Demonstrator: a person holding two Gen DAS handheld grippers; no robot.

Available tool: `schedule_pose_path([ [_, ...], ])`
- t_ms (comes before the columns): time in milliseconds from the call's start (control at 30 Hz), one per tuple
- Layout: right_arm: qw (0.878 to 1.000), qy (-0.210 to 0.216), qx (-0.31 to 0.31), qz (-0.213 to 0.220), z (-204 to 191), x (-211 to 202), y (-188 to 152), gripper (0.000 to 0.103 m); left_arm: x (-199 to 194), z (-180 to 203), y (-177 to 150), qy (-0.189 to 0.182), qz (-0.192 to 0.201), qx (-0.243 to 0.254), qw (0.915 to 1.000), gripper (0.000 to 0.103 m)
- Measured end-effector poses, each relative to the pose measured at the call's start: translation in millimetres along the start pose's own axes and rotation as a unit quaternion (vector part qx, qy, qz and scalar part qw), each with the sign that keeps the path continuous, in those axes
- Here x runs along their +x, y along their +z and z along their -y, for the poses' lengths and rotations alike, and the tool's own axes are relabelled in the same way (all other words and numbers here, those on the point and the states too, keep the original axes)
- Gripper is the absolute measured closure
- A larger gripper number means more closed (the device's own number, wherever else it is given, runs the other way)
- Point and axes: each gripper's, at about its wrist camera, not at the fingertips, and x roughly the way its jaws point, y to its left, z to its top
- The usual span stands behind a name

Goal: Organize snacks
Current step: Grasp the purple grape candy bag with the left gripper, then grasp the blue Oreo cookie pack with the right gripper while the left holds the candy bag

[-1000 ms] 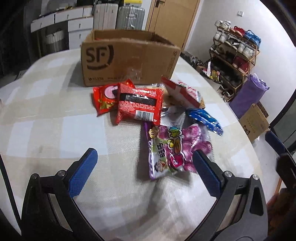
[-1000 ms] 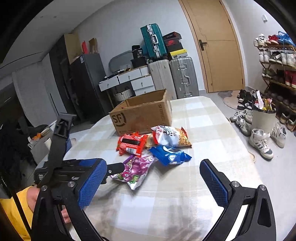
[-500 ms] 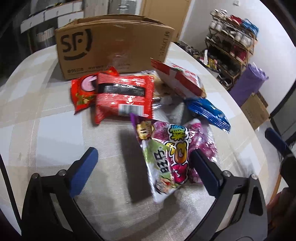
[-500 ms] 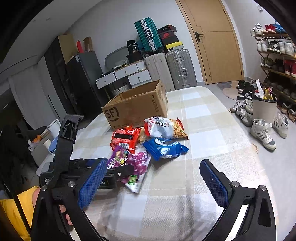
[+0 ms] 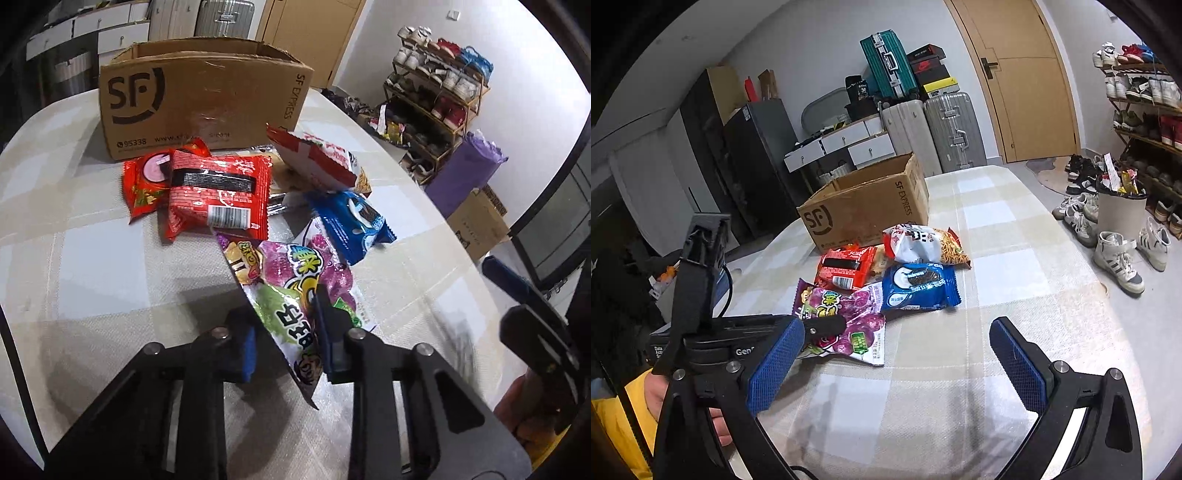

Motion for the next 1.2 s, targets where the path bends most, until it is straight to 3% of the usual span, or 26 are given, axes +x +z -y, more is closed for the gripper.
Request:
schedule_pose_path([
  [333,1.0,-0.006,0.018,-0.024,2,9,8,0.001,-24,-27,-23,-0.038,0.017,-0.017,0.999,0.083],
  [600,0.999,-0.026,0.0,-0.046,0,33,35,0.001,-48,-68,-42,-0.026,0.034,-0.052,0.9977,0.083],
  [1033,0.981,-0.094,-0.074,-0.155,-6,139,47,0.001,-88,-105,-60,-0.01,0.062,-0.08,0.9948,0.083],
  [1200,0.979,-0.086,-0.067,-0.173,-5,156,42,0.001,-94,-110,-65,-0.008,0.065,-0.085,0.9943,0.083],
])
